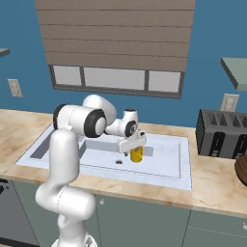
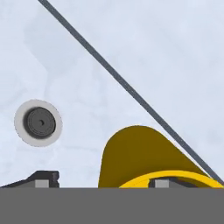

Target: Pick the mug and place it in the sink. Pick the bowl and place it in the open cabinet and then close the cabinet.

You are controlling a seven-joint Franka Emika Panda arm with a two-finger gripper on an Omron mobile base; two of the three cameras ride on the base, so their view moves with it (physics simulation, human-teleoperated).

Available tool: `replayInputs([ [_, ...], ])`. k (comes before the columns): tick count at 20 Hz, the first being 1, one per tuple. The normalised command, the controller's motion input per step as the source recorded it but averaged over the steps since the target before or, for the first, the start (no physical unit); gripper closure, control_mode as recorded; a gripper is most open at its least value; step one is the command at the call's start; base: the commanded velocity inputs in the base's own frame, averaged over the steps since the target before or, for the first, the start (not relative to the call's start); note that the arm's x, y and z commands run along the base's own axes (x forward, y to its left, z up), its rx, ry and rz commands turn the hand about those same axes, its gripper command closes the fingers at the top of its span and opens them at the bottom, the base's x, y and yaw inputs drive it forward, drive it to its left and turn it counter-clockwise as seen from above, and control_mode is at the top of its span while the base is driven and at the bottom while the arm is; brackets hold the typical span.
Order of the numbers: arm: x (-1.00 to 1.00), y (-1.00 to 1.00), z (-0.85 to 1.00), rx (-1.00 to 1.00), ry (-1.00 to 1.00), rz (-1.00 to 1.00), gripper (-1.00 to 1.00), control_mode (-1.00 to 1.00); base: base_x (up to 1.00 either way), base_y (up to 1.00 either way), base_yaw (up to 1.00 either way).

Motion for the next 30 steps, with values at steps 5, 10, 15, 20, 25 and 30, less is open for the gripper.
replayInputs([
  [5,0.0,0.0,0.53,-0.01,0.0,0.0,-1.0,-1.0,0.0,0.0,0.0],
  [10,-0.07,0.0,0.54,-0.02,0.0,0.0,-1.0,-1.0,0.0,0.0,0.0],
  [15,-0.15,0.0,0.53,-0.03,0.0,0.0,-1.0,-1.0,0.0,0.0,0.0],
  [20,-0.57,-0.07,0.43,-0.04,0.01,0.0,-1.0,-1.0,0.0,0.0,0.0],
  [25,-1.0,-0.62,0.14,-0.05,0.0,-0.07,-1.0,-1.0,0.0,0.0,0.0],
  [30,-1.0,-0.9,0.25,-0.1,-0.07,-0.15,-1.0,-1.0,0.0,0.0,0.0],
])
